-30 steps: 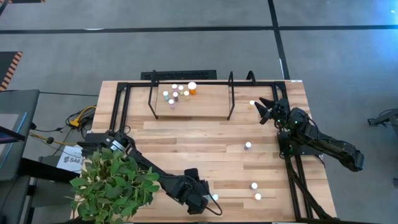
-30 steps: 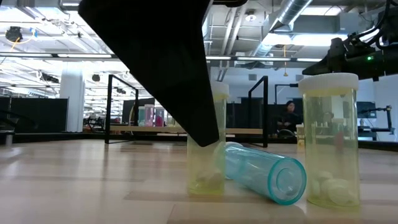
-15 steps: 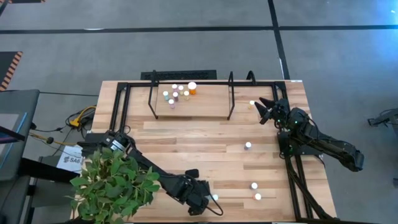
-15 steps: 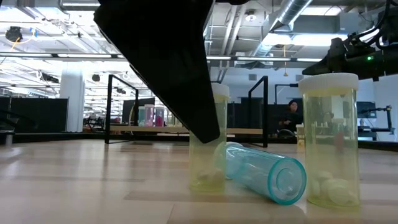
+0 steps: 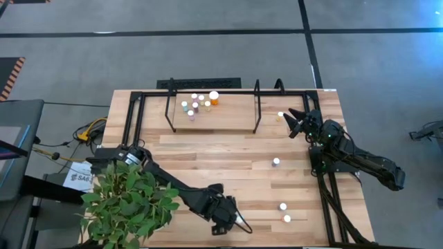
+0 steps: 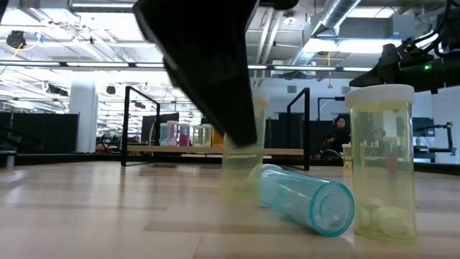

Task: Pick and place medicine bottles onto shelf by color
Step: Put the yellow pill bottle on the shelf

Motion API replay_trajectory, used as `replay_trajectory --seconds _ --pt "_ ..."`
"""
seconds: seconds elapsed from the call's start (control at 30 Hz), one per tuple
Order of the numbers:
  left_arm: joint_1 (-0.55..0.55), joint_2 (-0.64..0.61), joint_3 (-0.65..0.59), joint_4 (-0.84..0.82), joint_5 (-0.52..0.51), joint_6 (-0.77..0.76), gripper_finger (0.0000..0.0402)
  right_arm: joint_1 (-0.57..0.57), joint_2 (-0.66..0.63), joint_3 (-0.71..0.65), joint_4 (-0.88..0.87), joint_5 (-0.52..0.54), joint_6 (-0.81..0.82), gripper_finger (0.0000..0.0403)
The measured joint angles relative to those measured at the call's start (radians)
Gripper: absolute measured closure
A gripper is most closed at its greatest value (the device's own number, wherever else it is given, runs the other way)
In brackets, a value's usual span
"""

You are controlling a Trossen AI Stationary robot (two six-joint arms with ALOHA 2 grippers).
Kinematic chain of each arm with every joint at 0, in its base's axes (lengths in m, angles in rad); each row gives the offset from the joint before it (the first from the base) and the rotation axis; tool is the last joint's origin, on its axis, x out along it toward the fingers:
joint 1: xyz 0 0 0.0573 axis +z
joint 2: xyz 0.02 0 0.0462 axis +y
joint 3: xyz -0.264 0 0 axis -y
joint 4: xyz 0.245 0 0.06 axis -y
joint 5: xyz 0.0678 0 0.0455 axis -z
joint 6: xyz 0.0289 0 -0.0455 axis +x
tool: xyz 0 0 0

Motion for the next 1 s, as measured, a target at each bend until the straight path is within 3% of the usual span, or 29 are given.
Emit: replay_trajectory --seconds 0.43,1.0 --pt "0.107 0.002 0.211 -0.287 -0.001 0.169 0.0308 0.000 0.000 0.000 0.000 0.000 0.000 0.0154" --pt "0.440 0.002 0.361 -0.297 0.004 0.290 0.0307 0.000 0.000 0.000 0.000 0.000 0.000 0.0154"
